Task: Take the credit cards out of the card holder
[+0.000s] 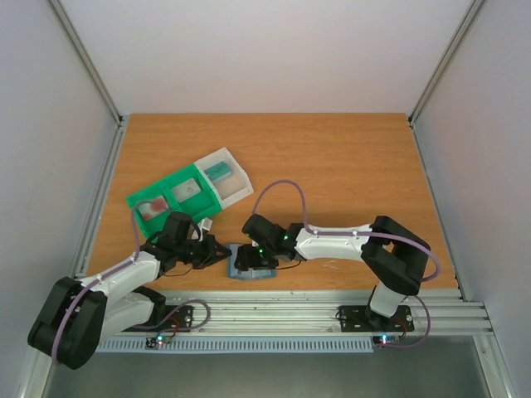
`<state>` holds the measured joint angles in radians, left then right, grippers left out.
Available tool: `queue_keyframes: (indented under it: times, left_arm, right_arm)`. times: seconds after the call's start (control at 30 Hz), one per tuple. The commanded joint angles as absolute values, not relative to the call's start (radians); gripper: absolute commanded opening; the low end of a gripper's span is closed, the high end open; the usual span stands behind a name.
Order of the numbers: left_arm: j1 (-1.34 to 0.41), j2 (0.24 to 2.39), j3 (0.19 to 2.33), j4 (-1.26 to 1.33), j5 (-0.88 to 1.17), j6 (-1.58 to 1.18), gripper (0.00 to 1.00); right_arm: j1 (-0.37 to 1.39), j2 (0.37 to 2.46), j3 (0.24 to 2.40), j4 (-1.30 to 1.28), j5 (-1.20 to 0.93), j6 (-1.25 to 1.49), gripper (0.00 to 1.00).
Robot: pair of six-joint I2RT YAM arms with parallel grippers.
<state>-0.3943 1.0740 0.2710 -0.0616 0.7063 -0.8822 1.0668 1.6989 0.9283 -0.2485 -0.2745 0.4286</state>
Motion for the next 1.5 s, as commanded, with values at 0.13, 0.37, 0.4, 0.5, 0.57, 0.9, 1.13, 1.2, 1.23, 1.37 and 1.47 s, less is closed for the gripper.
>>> queue_keyframes:
  times: [0.13, 0.37, 0.4, 0.5, 0.57, 0.9, 1.13, 1.2, 1.23, 1.37, 1.47]
  left_arm:
    - [-0.399, 1.073, 0.29, -0.035, 0.724, -0.871, 0.01]
    - [-0.399, 1.092, 0.296, -0.026, 0.725, -0.871, 0.0]
    - [-0.399, 1.092, 0.296, -0.027, 0.726, -0.871, 0.0]
    - [-0.399, 1.09, 0.295, -0.03, 0.723, -0.871, 0.0]
    - [-0.399, 1.089, 0.293, -0.03, 0.722, -0.872, 0.0]
    - [-0.399, 1.092, 0.274, 0.059, 0.734, -0.908, 0.21]
    - [-0.399, 1.138, 0.265, 0.117, 0.742, -0.92, 0.28]
    - [-0.399, 1.145, 0.264, 0.129, 0.745, -0.926, 0.28]
    - [-0.399, 1.148, 0.264, 0.132, 0.745, -0.926, 0.29]
    - [-0.4, 1.171, 0.264, 0.137, 0.735, -0.913, 0.32]
    - [-0.4, 1.202, 0.257, 0.172, 0.747, -0.915, 0.32]
  right_arm:
    - [1.077, 1.68, 0.963, -0.395, -0.142, 0.39, 0.56]
    - [1.077, 1.662, 0.962, -0.431, -0.109, 0.378, 0.53]
    - [1.077, 1.66, 0.96, -0.429, -0.109, 0.376, 0.51]
    - [1.078, 1.639, 0.941, -0.388, -0.127, 0.376, 0.44]
    - [1.077, 1.635, 0.933, -0.367, -0.138, 0.378, 0.38]
    - [1.077, 1.695, 0.922, -0.297, -0.172, 0.39, 0.21]
    - [1.077, 1.71, 0.898, -0.286, -0.148, 0.401, 0.12]
    - [1.077, 1.71, 0.884, -0.276, -0.135, 0.401, 0.1]
    - [1.077, 1.711, 0.879, -0.272, -0.128, 0.4, 0.1]
    - [1.077, 1.721, 0.864, -0.258, -0.114, 0.399, 0.07]
    - [1.076, 1.725, 0.847, -0.238, -0.105, 0.401, 0.07]
